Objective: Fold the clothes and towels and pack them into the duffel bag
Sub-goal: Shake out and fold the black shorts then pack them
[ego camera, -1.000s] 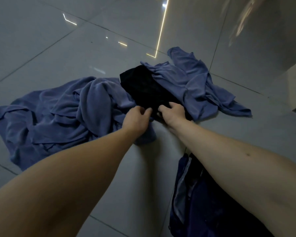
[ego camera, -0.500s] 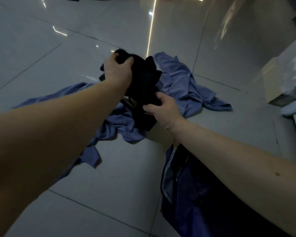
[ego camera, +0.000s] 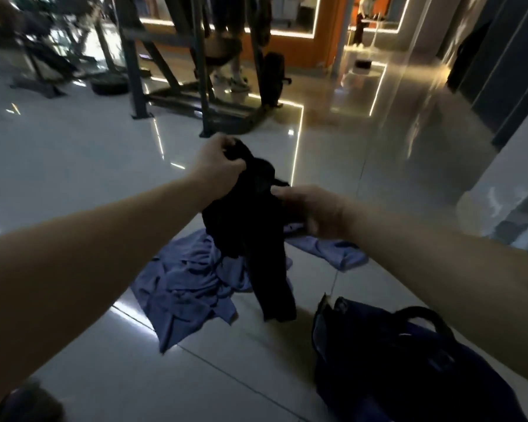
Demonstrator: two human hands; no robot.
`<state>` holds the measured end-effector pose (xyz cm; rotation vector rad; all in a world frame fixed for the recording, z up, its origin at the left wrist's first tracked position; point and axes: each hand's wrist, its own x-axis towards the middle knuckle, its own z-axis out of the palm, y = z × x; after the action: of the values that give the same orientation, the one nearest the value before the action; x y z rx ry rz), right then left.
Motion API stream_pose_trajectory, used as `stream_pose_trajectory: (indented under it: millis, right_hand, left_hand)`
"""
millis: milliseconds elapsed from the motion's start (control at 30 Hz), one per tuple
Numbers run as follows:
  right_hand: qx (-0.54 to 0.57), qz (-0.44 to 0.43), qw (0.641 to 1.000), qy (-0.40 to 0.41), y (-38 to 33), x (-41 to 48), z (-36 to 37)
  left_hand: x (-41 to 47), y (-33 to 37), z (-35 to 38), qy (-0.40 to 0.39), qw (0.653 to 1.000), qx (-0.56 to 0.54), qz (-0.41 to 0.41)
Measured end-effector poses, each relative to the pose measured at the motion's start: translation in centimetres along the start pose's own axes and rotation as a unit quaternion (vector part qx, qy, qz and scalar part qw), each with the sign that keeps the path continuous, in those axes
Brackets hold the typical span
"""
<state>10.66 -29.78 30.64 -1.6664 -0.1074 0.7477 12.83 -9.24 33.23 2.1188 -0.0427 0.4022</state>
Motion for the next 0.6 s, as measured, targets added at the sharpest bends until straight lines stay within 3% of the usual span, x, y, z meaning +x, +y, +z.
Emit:
stream_pose_trajectory:
  millis: [133,233,300,400,600]
  right_hand:
    - [-0.204,0.133,0.97,-0.002,-0.8,-2.6,2.8]
    - [-0.29,0.101,0.949,0.068,1.9,-2.8,5.3]
    - [-0.246,0.046,0.96,0.128,4.9,-2.2,6.9]
    - [-0.063,0.058,0.99,0.116,9.2,-0.4,8.7]
    - [0.006,0.077,0.992,-0.104,12.7,-1.4,10.0]
  left_hand:
    - [-4.3,0.3,-5.1,-0.025,0.998,0.05,0.005]
    - [-8.1,0.1,-7.2,-0.066,0.998,0.021,-0.004]
    - [-10.6,-0.6,-7.8,-0.088,0.996,0.003,-0.005]
    - [-13.4,-2.0,-8.3,-0.145,0.989,-0.014,-0.002]
    - [-15.6,-5.1,-9.3,-0.195,0.972,-0.11,-0.077]
